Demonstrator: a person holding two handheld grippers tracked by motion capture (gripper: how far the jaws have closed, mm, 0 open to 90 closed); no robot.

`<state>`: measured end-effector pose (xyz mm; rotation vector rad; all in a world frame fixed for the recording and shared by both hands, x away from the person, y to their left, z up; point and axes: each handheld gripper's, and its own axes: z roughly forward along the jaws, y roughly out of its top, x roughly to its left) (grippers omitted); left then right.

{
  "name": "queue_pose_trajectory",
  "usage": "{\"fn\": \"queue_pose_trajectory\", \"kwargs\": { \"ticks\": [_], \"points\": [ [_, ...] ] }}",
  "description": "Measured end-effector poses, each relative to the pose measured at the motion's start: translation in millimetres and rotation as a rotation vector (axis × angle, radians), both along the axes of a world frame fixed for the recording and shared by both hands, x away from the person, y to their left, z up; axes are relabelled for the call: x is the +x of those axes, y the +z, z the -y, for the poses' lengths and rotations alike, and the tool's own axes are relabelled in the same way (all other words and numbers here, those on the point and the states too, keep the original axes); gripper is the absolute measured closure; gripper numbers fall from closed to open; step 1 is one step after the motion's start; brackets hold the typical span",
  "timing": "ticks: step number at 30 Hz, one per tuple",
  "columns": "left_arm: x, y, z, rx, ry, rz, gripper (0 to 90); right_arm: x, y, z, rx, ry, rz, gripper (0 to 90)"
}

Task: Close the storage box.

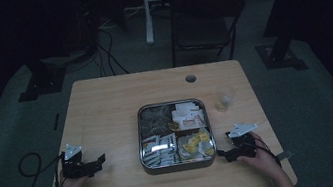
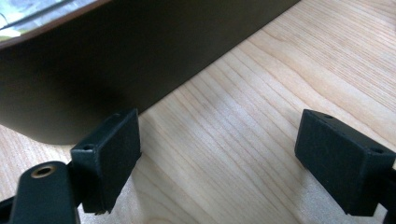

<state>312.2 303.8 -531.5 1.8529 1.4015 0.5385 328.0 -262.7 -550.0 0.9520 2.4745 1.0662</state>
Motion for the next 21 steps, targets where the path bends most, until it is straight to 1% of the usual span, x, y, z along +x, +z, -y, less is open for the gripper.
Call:
{"fn": "queue_pose_trajectory", "kwargs": {
  "ticks": [2, 4, 7, 10, 13, 15, 17, 21],
  "points": [
    [-1.6, -1.1, -1.9, 0.005, 0.008, -0.009, 0.4, 0.0, 0.0, 0.0, 0.0, 0.0, 0.0, 13.9],
    [-3.6, -1.5, -4.9, 0.0, 0.02, -0.01, 0.4, 0.0, 0.0, 0.0, 0.0, 0.0, 0.0, 13.9],
    [-6.3, -2.0, -10.1, 0.001, 0.045, -0.014, 0.4, 0.0, 0.0, 0.0, 0.0, 0.0, 0.0, 13.9],
    [-9.2, -3.1, -14.4, 0.002, 0.068, -0.027, 0.4, 0.0, 0.0, 0.0, 0.0, 0.0, 0.0, 13.8],
    [-11.3, -5.3, -16.7, 0.027, 0.088, -0.05, 0.4, 0.0, 0.0, 0.0, 0.0, 0.0, 0.0, 13.9],
    [-12.5, -7.0, -16.9, 0.028, 0.09, -0.069, 0.4, 0.0, 0.0, 0.0, 0.0, 0.0, 0.0, 13.9],
    [-13.8, -8.2, -15.9, 0.049, 0.101, -0.075, 0.4, 0.0, 0.0, 0.0, 0.0, 0.0, 0.0, 13.8],
    [-14.2, -10.1, -15.5, 0.061, 0.103, -0.088, 0.4, 0.0, 0.0, 0.0, 0.0, 0.0, 0.0, 13.8]
  ]
}}
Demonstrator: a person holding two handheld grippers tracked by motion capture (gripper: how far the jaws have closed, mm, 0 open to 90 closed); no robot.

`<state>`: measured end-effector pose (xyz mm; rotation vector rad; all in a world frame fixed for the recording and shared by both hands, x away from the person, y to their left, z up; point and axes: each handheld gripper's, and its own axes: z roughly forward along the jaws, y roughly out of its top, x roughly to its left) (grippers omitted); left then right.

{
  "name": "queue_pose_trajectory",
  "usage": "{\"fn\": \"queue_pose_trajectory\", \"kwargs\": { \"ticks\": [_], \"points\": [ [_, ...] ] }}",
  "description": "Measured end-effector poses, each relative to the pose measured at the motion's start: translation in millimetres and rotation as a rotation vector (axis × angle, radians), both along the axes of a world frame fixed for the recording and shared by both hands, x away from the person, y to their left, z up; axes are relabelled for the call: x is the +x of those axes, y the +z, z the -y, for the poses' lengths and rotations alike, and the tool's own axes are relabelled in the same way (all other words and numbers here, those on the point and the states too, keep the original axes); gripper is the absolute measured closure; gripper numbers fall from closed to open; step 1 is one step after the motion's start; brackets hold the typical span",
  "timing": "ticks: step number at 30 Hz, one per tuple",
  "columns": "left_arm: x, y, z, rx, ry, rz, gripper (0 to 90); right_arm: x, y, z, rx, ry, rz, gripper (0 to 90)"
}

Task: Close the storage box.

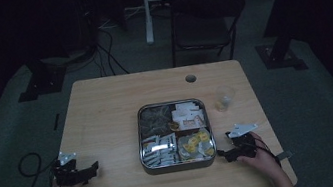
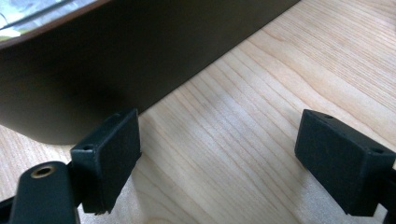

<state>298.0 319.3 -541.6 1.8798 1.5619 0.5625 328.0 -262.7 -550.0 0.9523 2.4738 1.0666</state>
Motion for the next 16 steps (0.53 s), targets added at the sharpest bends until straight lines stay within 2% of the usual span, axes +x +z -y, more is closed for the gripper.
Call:
{"fn": "queue_pose_trajectory", "kwargs": {
  "ticks": [3, 7, 16],
  "points": [
    [-0.4, -3.0, 0.7, 0.03, 0.013, -0.007, 0.4, 0.0, 0.0, 0.0, 0.0, 0.0, 0.0, 13.8],
    [-0.9, -4.7, 4.3, 0.079, -0.001, -0.004, 0.4, 0.0, 0.0, 0.0, 0.0, -0.001, 0.0, 13.8],
    [-1.3, -4.8, 5.1, 0.078, 0.009, -0.004, 0.4, -0.1, 0.0, 0.0, 0.0, 0.0, 0.001, 13.8]
  ]
}}
